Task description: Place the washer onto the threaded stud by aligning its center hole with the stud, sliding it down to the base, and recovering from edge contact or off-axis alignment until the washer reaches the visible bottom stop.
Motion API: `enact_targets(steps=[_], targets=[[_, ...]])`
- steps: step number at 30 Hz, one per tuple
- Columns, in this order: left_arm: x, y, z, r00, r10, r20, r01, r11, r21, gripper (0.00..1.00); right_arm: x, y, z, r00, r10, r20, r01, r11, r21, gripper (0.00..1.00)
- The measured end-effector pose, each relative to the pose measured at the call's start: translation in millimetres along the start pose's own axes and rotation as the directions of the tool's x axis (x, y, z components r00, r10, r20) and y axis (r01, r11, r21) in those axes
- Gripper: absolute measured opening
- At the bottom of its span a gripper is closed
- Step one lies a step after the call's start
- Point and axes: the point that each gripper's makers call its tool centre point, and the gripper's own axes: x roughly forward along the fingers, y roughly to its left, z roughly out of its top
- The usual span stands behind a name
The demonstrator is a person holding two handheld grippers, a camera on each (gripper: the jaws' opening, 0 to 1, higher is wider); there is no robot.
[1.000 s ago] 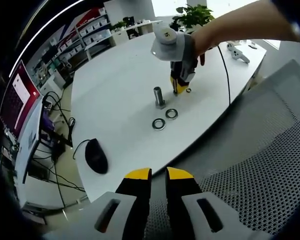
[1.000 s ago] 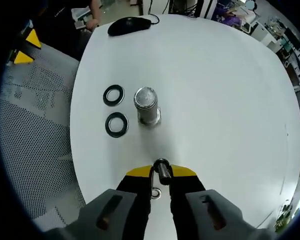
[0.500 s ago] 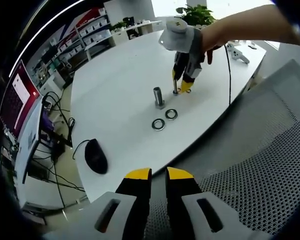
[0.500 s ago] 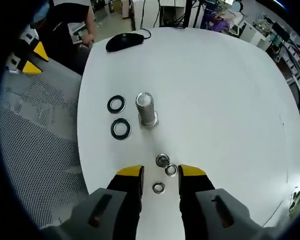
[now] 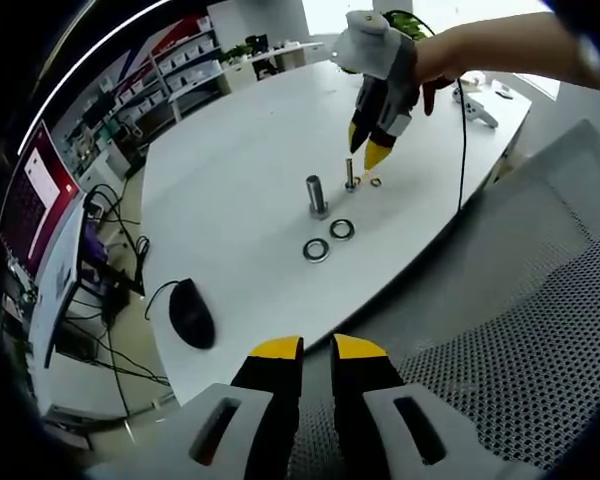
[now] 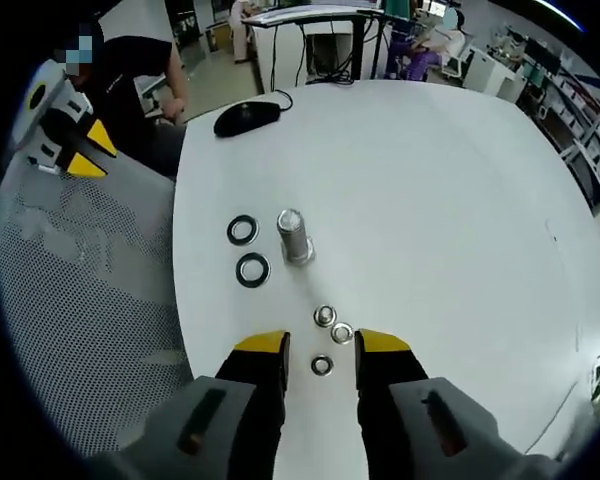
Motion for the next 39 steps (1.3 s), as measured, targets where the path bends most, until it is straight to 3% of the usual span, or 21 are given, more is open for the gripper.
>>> enact_targets(steps=[8,14,24,39], targets=[[0,-0.4,0.3,1.000,0.004,-0.001,-0.004,1.000,-0.001,0.09,-15,-2,-4.7,0.999,-0.006,0.039,0.005,1.000,0.027,0.27],[-2,-1.5,1.8,1.000,0.006,0.002,-0.006,1.000,-0.002,0.09,-30,6,2.1,0.995,-0.007,0.101,0.005,1.000,0.022,0.28],[-7,-5.6,4.8,1.000,0.011,0.002,-0.011,1.000,-0.009,0.09,-30,6,-4.3,0.993,-0.015,0.115,0.010,0.999,0.041,0.28],[-8,-5.1,4.9,1.000,0.009,0.006,-0.009,1.000,-0.007,0.09,-18,6,-20.7,0.999,-0.009,0.051,0.008,1.000,0.016,0.30]])
